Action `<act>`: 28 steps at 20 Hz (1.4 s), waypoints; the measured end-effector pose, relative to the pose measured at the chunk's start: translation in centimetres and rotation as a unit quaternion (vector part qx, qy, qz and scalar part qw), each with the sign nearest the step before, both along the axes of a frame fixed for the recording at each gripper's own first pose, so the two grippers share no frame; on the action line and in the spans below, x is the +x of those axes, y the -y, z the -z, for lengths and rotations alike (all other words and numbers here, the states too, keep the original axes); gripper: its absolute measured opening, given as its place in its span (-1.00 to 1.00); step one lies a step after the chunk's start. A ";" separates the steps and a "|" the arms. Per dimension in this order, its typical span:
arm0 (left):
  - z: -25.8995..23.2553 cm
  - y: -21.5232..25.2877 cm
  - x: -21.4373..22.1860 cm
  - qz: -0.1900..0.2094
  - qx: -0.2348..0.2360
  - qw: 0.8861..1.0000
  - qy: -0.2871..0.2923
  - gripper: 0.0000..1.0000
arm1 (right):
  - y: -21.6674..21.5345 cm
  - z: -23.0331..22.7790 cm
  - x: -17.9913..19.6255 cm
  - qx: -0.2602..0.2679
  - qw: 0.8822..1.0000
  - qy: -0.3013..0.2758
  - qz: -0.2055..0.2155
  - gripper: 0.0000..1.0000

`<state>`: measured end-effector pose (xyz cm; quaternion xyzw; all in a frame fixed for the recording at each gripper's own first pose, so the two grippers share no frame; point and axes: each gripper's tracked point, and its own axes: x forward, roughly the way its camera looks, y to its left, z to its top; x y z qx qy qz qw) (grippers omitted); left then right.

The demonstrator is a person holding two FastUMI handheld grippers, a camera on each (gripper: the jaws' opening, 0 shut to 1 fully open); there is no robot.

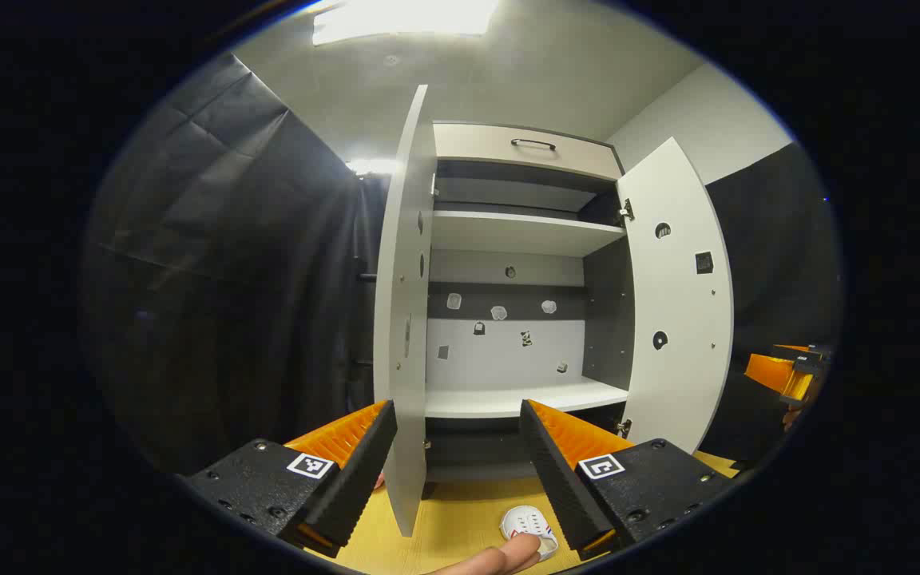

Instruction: Grab one shoe with the right hand and put it into the shoe cabinet, grab the other shoe with the left hand and put it into the shoe cabinet; then close the right door with the right hand and the left door with the left hand.

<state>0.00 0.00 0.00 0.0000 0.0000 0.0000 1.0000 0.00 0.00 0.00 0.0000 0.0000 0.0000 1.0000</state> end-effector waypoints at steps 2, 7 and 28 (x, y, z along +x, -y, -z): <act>-0.1 -0.4 -0.1 -0.002 0.001 1.000 0.001 0.91 | -0.5 0.0 0.3 0.005 1.000 -0.002 -0.009 0.93; 0.1 -0.5 0.0 -0.003 -0.004 1.000 0.000 0.91 | -1.3 0.2 0.4 0.013 1.000 -0.003 -0.023 0.92; 1.7 -2.9 -0.6 -0.007 -0.023 1.000 -0.004 0.91 | -4.4 6.3 2.4 -0.037 0.997 -0.040 -0.051 0.87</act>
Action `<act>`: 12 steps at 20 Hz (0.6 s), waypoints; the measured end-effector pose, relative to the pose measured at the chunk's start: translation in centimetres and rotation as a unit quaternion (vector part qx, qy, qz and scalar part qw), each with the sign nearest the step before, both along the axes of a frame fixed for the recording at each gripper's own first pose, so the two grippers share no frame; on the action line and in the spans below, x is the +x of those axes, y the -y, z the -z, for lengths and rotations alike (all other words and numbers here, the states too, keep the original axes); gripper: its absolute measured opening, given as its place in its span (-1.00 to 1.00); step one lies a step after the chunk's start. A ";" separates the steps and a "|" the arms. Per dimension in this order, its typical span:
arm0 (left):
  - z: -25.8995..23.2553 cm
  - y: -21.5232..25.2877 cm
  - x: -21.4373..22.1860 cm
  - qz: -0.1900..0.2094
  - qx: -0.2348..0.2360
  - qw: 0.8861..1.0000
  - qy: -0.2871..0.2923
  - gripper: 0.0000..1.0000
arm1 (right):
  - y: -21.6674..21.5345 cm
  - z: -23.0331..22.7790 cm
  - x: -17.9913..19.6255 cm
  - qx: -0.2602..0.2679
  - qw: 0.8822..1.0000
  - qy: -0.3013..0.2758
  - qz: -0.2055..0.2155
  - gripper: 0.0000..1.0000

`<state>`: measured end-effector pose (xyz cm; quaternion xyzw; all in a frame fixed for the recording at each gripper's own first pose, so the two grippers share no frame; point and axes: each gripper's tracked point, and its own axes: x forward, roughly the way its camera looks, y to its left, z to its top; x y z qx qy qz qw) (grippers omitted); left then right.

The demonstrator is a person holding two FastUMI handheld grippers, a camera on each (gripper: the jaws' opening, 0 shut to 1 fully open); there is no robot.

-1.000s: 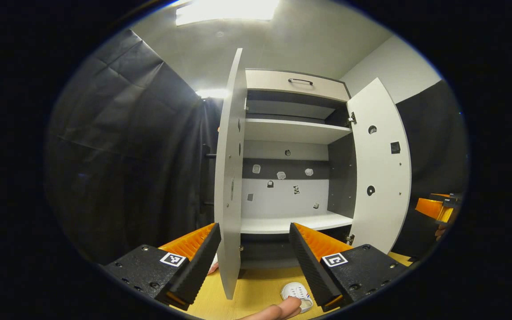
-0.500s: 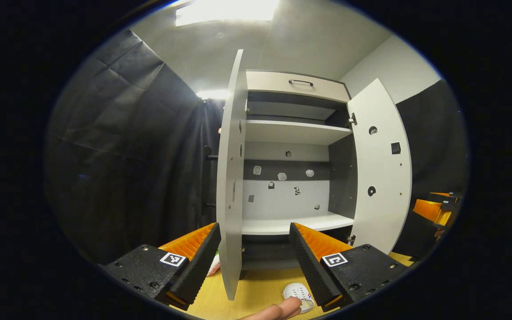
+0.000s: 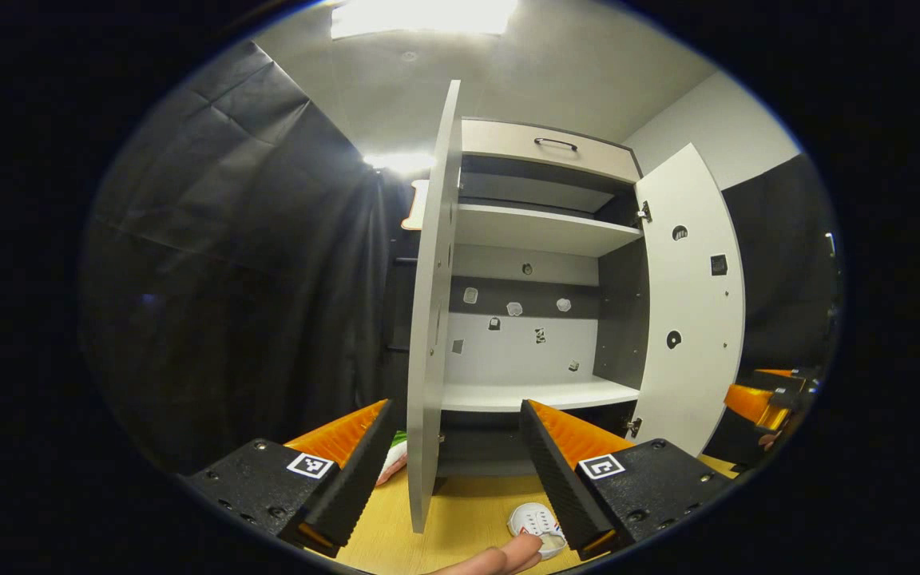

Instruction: Grab one shoe with the right hand and put it into the shoe cabinet, grab the other shoe with the left hand and put it into the shoe cabinet; then close the right door with the right hand and the left door with the left hand.

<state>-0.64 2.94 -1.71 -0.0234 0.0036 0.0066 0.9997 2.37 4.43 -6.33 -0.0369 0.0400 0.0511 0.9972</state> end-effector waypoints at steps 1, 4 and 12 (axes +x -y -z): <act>0.1 -0.2 -0.1 0.002 -0.001 1.000 0.002 0.91 | -0.4 1.3 0.3 -0.008 1.000 -0.010 -0.003 0.87; 0.6 -0.3 -0.6 0.012 -0.005 1.000 0.006 0.92 | -1.4 6.3 0.9 -0.029 0.999 -0.044 -0.007 0.87; 2.8 -2.0 0.1 0.004 -0.022 1.000 -0.008 0.92 | -4.0 24.8 1.6 -0.073 0.980 -0.186 -0.018 0.96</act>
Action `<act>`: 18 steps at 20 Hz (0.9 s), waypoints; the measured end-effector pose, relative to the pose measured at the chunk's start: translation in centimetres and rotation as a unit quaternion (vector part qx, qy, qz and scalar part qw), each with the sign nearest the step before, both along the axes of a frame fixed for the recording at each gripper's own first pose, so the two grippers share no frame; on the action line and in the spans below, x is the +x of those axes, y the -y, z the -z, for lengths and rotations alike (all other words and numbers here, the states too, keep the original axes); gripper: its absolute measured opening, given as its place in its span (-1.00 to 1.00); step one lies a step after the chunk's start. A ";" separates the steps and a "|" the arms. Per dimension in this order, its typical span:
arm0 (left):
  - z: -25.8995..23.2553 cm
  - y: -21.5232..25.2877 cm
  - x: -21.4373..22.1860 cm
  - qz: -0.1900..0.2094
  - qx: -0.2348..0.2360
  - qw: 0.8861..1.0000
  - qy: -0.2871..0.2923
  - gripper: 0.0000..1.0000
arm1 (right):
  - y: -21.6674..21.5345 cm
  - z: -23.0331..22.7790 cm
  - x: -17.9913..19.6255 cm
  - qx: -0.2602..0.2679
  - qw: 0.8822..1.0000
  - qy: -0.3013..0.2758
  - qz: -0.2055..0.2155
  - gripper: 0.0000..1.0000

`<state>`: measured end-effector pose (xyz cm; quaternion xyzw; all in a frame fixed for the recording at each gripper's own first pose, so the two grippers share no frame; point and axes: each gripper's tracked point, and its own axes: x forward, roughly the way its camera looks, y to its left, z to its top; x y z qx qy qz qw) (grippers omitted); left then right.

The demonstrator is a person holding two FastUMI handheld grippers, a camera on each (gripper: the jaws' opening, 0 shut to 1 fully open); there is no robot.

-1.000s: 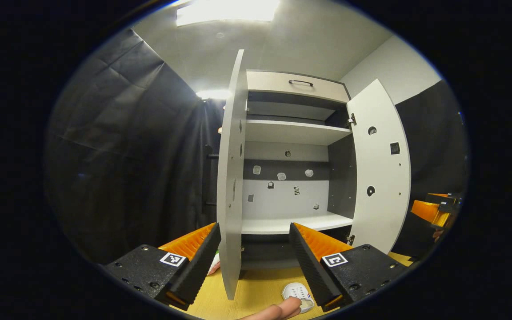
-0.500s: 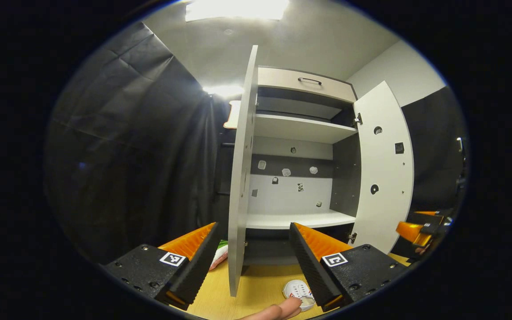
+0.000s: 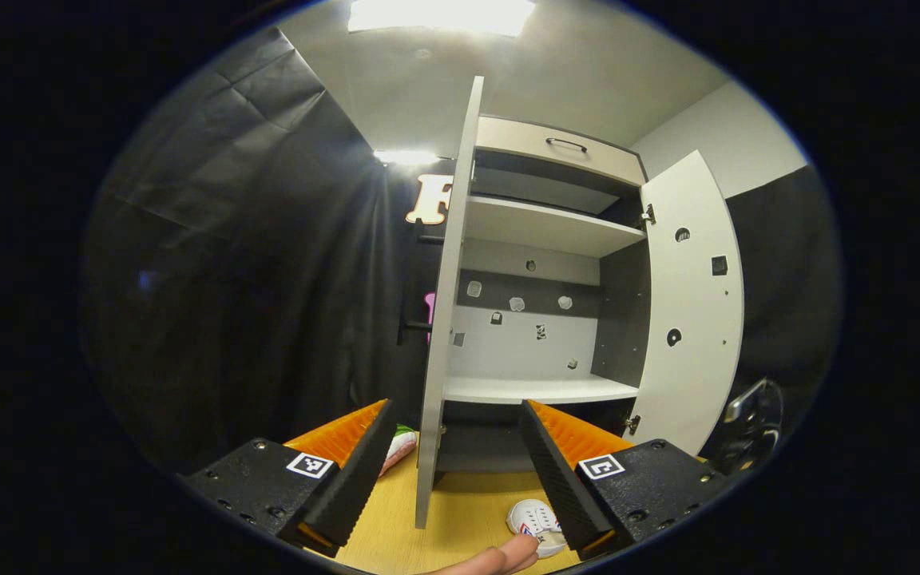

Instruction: Grab one shoe with the right hand and put it into the shoe cabinet, grab the other shoe with the left hand and put it into the shoe cabinet; then close the right door with the right hand and the left door with the left hand.

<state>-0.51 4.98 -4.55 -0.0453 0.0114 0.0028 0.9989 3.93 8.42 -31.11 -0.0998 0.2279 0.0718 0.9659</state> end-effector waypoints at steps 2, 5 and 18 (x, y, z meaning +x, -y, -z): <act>0.6 -0.3 0.3 -0.001 0.003 1.000 -0.005 0.92 | -0.9 2.7 0.1 0.013 1.000 -0.027 -0.005 0.86; 1.9 -0.3 0.9 -0.001 0.007 1.000 -0.017 0.92 | -0.4 5.5 0.5 0.003 0.999 -0.048 0.000 0.72; 5.1 0.3 2.7 0.014 0.008 0.999 -0.045 0.92 | 1.6 14.6 1.3 0.018 0.985 -0.163 0.048 0.13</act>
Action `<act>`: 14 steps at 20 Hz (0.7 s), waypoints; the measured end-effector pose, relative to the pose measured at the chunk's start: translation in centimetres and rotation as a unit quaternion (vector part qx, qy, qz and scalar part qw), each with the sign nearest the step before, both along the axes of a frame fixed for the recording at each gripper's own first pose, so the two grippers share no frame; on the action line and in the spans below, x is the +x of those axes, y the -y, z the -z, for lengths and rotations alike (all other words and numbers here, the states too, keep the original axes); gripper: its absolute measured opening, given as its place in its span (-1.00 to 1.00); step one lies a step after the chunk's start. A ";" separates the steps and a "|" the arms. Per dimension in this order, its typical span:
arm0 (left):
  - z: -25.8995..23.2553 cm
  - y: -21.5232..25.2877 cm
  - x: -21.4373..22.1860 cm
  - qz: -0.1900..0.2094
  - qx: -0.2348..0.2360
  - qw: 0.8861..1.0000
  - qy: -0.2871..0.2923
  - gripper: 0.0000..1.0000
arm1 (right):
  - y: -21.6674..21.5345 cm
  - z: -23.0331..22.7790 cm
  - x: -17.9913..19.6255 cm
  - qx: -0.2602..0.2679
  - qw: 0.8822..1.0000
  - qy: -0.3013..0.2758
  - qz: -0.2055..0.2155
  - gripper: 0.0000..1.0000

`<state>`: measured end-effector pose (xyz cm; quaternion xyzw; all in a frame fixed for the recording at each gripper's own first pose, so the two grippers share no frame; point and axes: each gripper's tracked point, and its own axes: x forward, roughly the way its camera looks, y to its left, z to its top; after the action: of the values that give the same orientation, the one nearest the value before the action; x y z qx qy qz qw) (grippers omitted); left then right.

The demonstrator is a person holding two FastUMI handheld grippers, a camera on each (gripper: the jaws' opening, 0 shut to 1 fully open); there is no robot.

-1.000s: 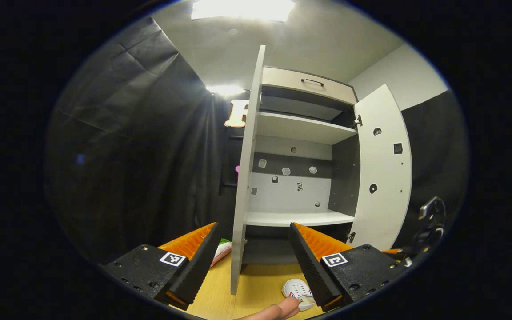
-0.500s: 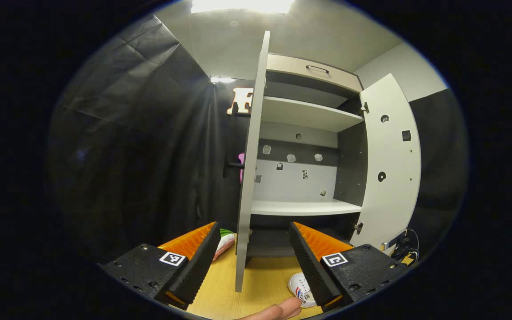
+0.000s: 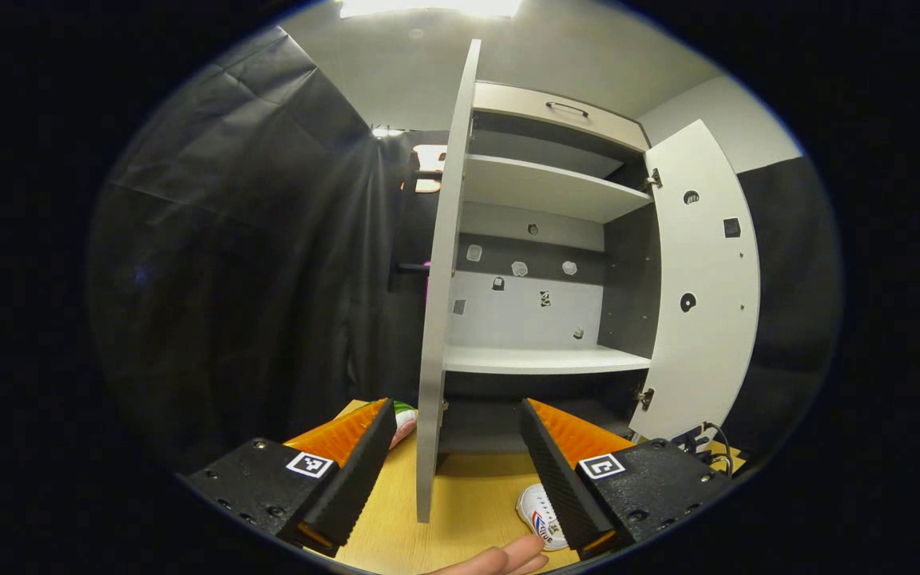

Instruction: Grab one shoe with the right hand and put it into the shoe cabinet, grab the other shoe with the left hand and put it into the shoe cabinet; then close the right door with the right hand and the left door with the left hand.

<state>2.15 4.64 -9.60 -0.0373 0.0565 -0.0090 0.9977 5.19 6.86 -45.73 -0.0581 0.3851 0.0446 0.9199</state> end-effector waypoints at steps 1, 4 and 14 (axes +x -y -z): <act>0.2 0.0 0.1 0.002 0.000 1.000 -0.002 0.92 | 0.4 0.5 0.4 -0.003 1.000 -0.003 0.013 -0.13; 0.6 -0.3 0.5 0.002 -0.007 1.000 -0.005 0.92 | 0.2 1.0 0.8 0.030 0.998 -0.017 0.046 -0.43; 1.9 -0.1 1.3 0.018 -0.017 1.000 -0.013 0.92 | -0.4 1.2 1.5 0.030 0.998 0.014 0.058 -0.95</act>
<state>3.48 4.77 -11.49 -0.0530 0.0702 -0.0271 0.9958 6.67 7.26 -46.91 -0.0084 0.3733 0.0020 0.9277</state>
